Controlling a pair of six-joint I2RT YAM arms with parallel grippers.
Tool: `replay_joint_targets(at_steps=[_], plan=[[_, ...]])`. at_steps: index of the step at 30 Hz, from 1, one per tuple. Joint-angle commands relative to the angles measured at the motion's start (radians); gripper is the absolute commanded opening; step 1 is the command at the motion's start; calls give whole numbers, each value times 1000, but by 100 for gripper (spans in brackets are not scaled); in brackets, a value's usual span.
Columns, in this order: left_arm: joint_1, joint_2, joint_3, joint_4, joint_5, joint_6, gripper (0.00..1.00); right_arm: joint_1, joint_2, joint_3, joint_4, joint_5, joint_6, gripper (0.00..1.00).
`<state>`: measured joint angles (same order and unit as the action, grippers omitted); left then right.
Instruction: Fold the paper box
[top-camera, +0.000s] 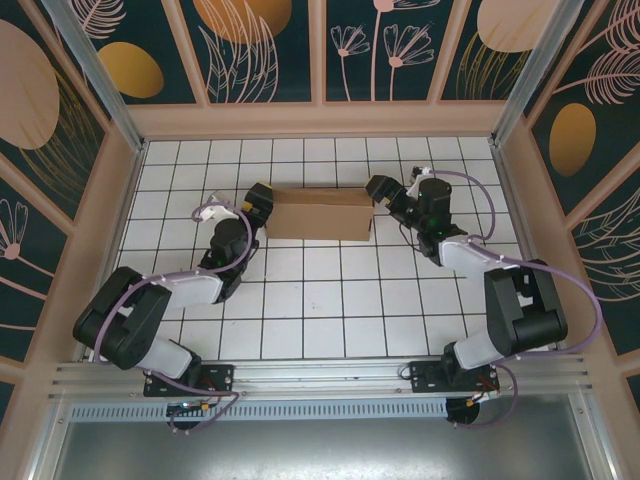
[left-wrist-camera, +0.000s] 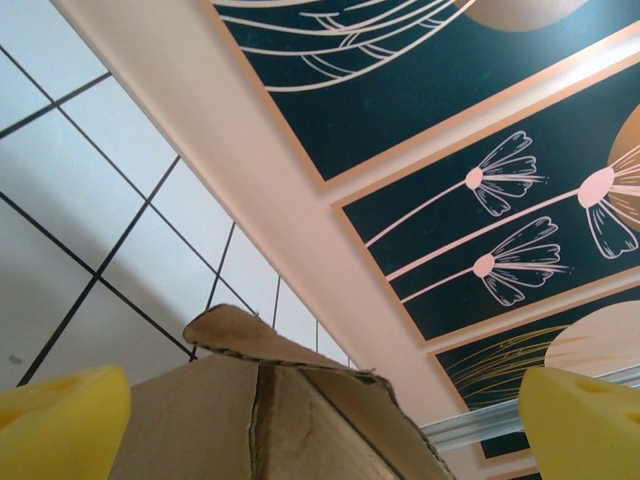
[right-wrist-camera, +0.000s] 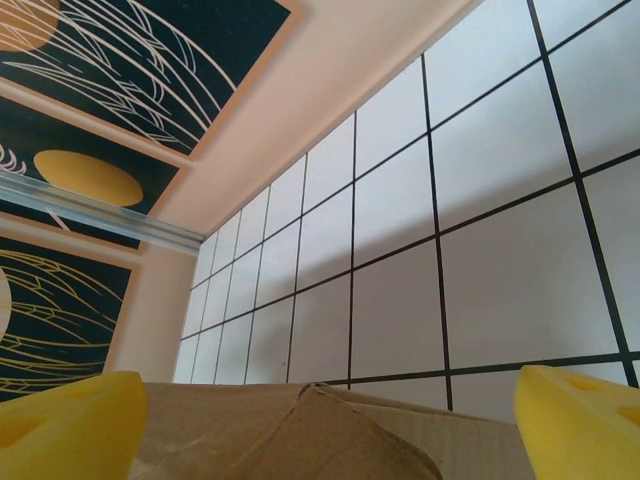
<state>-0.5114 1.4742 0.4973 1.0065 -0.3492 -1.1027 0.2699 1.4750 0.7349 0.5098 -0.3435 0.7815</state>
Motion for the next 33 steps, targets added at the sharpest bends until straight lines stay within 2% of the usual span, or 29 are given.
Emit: replay_joint_targets(at_steps=[1,4,7,12,14,16,18,19,20,22,25,29,33], plan=[[10,-42,10,-59,-17,65,99,-12,-36,1,17,-24,-30,95],[15,-85,8,-108,-32,102,99,-31,-51,-9,4,-19,-26,95],[17,-166,9,-215,-65,196,99,-60,-103,-15,-51,12,-61,93],[19,-319,106,-487,-105,532,99,-77,-267,31,-209,148,-263,86],[19,-363,131,-518,-82,685,98,-76,-296,66,-253,174,-339,82],[19,-347,204,-575,-105,793,98,-76,-293,119,-292,152,-452,79],[19,-304,271,-581,21,1020,94,-76,-296,131,-247,94,-616,75],[19,-285,299,-596,12,1064,95,-76,-304,126,-216,67,-671,74],[20,-261,341,-623,-48,1068,95,-78,-309,129,-186,32,-719,75],[19,-237,379,-621,-53,1171,92,-77,-295,164,-191,-47,-826,75],[20,-251,340,-564,147,1418,93,-71,-259,247,-285,-161,-946,84],[93,-188,449,-735,302,1424,94,-72,-231,279,-325,-324,-1131,78],[231,-188,443,-730,637,1453,83,-74,-190,302,-405,-385,-1392,73]])
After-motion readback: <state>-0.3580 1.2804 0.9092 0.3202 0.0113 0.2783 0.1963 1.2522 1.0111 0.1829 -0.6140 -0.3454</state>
